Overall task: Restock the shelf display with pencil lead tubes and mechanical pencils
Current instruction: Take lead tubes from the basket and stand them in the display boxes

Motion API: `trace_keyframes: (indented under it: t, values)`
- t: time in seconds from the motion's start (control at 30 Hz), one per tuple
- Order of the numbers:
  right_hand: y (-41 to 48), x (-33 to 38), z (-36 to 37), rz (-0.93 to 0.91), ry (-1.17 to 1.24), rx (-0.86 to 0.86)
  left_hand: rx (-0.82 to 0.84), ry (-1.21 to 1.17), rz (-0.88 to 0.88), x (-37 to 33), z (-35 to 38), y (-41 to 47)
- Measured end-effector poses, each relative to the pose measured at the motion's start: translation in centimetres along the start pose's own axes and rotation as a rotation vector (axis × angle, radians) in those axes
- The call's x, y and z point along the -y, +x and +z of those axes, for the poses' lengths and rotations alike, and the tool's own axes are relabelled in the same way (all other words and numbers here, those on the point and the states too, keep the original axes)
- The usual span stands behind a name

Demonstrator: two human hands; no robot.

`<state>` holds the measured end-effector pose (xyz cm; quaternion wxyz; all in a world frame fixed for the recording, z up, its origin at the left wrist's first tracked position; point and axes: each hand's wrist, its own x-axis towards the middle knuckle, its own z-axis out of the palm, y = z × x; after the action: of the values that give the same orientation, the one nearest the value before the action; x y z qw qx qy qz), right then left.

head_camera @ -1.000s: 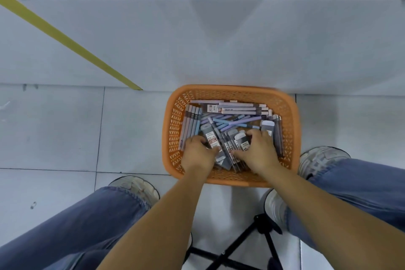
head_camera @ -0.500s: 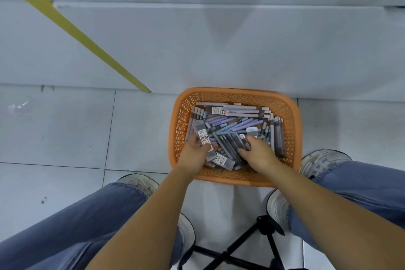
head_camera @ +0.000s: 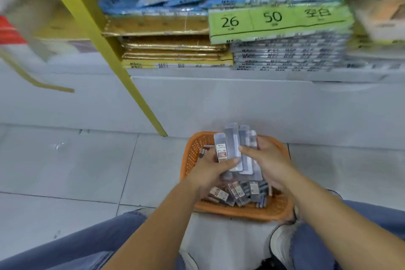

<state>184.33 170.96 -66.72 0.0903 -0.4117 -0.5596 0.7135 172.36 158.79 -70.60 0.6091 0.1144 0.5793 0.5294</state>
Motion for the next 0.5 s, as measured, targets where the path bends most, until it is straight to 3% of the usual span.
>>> trace_keyframes:
  t: [0.13, 0.33, 0.5]
  values:
    - [-2.5, 4.9, 2.1, -0.105, 0.101, 0.034, 0.12, -0.047, 0.086, -4.9, 1.0, -3.1]
    - [-5.7, 14.2, 2.3, -0.403, -0.418, 0.042, 0.086, 0.117, 0.233, -13.0, 1.4, -8.7]
    - [-8.0, 21.3, 2.4, -0.574, -0.409, 0.115, 0.096, 0.103, 0.347, -19.0, 2.6, -12.0]
